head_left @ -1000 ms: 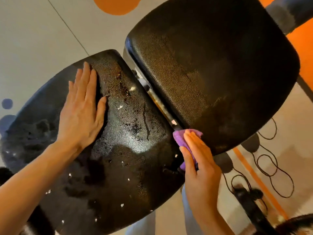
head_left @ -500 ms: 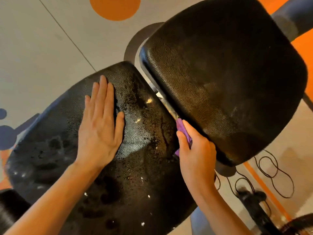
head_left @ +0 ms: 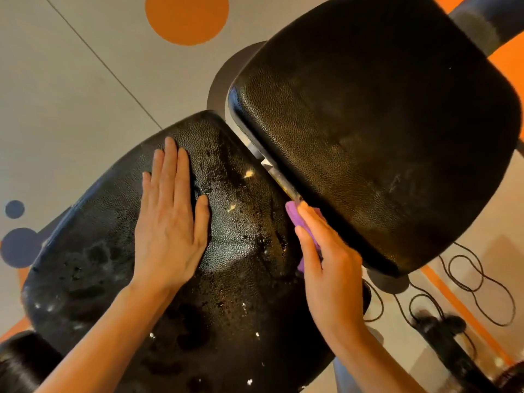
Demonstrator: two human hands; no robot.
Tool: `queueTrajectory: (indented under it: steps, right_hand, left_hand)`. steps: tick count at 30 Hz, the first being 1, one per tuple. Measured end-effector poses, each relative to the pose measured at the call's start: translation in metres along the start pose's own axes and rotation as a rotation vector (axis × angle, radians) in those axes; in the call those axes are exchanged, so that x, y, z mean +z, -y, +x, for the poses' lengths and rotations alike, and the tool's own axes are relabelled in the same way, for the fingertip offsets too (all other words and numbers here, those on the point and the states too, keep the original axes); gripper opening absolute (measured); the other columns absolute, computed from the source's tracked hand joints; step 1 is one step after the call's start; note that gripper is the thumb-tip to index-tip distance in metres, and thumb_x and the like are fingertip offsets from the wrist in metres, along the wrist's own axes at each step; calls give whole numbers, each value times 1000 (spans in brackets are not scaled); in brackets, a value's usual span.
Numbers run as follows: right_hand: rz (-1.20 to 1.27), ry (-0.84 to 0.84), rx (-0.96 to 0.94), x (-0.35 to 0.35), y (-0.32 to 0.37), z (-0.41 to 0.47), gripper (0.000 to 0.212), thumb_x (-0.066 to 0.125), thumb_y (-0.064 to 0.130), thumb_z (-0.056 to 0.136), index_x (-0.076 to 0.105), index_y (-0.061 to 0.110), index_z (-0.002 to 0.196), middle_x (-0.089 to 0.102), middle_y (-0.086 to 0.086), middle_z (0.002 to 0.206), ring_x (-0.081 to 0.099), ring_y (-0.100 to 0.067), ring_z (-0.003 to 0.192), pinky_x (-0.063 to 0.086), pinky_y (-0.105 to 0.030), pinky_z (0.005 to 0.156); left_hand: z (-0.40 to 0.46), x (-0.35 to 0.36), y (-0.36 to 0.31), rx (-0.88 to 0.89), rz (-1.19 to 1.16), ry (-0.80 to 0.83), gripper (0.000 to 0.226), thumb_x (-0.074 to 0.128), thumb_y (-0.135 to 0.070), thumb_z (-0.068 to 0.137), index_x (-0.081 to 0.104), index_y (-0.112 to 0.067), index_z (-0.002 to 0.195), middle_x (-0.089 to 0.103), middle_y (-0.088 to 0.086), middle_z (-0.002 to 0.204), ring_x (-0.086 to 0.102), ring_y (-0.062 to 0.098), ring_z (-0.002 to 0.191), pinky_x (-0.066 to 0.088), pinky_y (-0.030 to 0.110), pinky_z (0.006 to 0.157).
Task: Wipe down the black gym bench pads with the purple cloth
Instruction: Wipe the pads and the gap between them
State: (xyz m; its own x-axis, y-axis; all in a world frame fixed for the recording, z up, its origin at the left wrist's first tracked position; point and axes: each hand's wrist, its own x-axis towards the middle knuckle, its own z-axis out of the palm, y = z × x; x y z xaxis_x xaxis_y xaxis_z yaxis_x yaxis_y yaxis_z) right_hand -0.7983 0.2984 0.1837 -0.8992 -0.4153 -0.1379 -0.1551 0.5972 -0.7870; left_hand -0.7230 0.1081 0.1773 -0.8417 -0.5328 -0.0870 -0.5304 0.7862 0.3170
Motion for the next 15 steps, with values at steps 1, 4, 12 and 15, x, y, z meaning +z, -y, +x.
queueTrajectory:
  steps: [1, 4, 12, 15]
  right_hand:
    - [-79, 1, -23, 4, 0, 0, 38, 41, 37, 98, 57, 28, 131, 59, 13, 131, 51, 3, 121, 53, -34, 90]
    - [-164, -67, -144, 41, 27, 46, 33, 46, 31, 97, 63, 23, 124, 67, 7, 113, 50, 0, 105, 38, -27, 92]
    - [54, 194, -129, 16, 7, 34, 40, 46, 21, 99, 49, 20, 139, 49, 6, 143, 56, -13, 122, 49, -32, 100]
    - [16, 183, -139, 13, 0, 29, 41, 45, 22, 100, 47, 16, 140, 46, 4, 146, 41, -7, 136, 40, -36, 110]
  left_hand:
    - [0, 0, 0, 0, 3, 1, 63, 26, -36, 102, 6, -10, 155, -2, 6, 164, -7, 19, 151, -10, 26, 121]
    - [0, 0, 0, 1, 3, 4, 63, 26, -36, 101, 6, -10, 155, -2, 6, 164, -6, 19, 152, -8, 27, 122]
    - [-1, 1, 0, 8, -1, -1, 62, 25, -36, 102, 7, -9, 155, -1, 7, 164, -6, 20, 152, -4, 33, 123]
    - [0, 3, 1, -1, -3, -13, 62, 25, -35, 102, 8, -9, 155, 0, 8, 164, -5, 20, 152, -3, 34, 123]
